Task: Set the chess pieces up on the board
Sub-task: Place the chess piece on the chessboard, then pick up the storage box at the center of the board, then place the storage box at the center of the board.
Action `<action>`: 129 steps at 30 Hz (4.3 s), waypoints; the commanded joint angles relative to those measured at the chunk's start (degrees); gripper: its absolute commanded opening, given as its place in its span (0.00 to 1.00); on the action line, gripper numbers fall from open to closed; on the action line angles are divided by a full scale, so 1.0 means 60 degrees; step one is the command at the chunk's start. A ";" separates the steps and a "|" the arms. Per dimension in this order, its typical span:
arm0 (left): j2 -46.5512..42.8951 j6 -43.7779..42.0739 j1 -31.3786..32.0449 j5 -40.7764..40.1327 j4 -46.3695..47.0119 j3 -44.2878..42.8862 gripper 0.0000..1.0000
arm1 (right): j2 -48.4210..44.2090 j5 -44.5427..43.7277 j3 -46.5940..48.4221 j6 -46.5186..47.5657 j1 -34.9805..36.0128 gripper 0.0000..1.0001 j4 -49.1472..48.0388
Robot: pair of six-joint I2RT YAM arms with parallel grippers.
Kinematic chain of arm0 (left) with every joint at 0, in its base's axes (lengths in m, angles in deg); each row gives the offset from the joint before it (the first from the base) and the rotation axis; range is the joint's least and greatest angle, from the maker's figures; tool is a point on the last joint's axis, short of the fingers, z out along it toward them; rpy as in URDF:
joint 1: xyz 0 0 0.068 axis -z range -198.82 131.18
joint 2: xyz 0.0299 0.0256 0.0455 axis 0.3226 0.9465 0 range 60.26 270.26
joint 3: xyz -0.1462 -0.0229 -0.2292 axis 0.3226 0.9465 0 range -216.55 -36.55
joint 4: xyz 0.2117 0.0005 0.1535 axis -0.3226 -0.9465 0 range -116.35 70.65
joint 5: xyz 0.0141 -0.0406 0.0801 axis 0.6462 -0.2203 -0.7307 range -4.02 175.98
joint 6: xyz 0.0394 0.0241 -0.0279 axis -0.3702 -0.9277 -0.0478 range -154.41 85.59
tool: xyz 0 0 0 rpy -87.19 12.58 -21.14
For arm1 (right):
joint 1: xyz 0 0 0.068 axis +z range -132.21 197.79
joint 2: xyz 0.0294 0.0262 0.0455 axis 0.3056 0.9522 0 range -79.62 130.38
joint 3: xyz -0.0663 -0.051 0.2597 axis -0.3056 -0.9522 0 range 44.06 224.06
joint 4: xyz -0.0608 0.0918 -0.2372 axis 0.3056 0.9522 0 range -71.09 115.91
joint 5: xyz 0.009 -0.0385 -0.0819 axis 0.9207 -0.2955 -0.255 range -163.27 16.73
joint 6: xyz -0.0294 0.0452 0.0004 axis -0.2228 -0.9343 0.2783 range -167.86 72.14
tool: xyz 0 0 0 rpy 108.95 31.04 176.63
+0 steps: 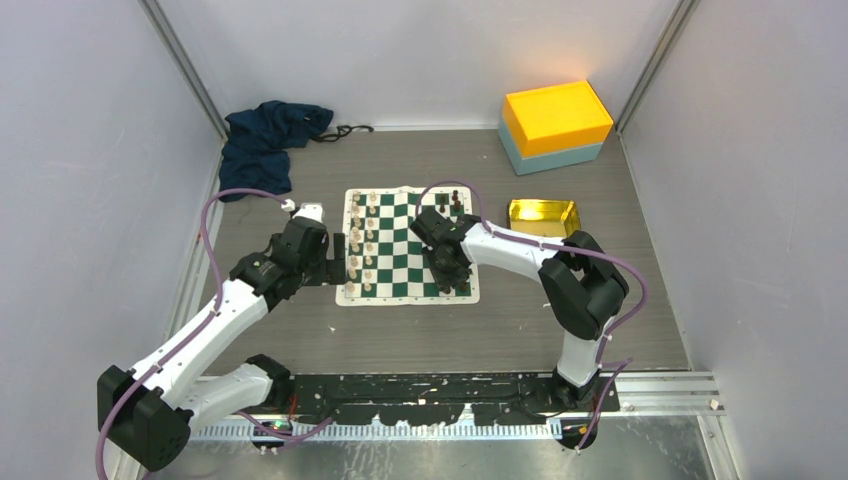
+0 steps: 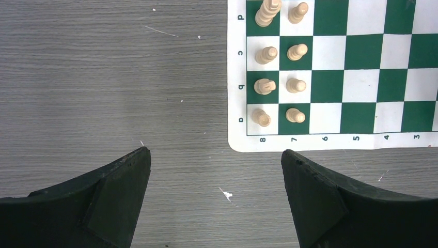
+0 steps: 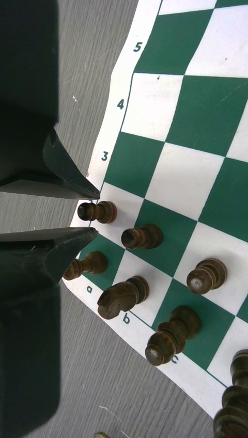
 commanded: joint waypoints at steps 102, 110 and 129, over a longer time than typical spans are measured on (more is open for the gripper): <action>0.0316 0.0003 -0.0078 -0.0650 0.0122 -0.0527 0.98 | 0.1821 -0.1269 0.2625 0.1722 -0.6785 0.05 -0.1787; 0.0535 -0.0202 -0.0284 -0.0838 0.0145 -0.0758 0.98 | 0.2194 -0.0705 0.2860 0.2161 -0.6950 0.09 -0.1702; 0.0460 -0.0194 -0.0342 -0.0739 0.0028 -0.1068 0.98 | 0.1166 -0.0365 0.1827 0.1597 -0.6820 0.37 -0.1958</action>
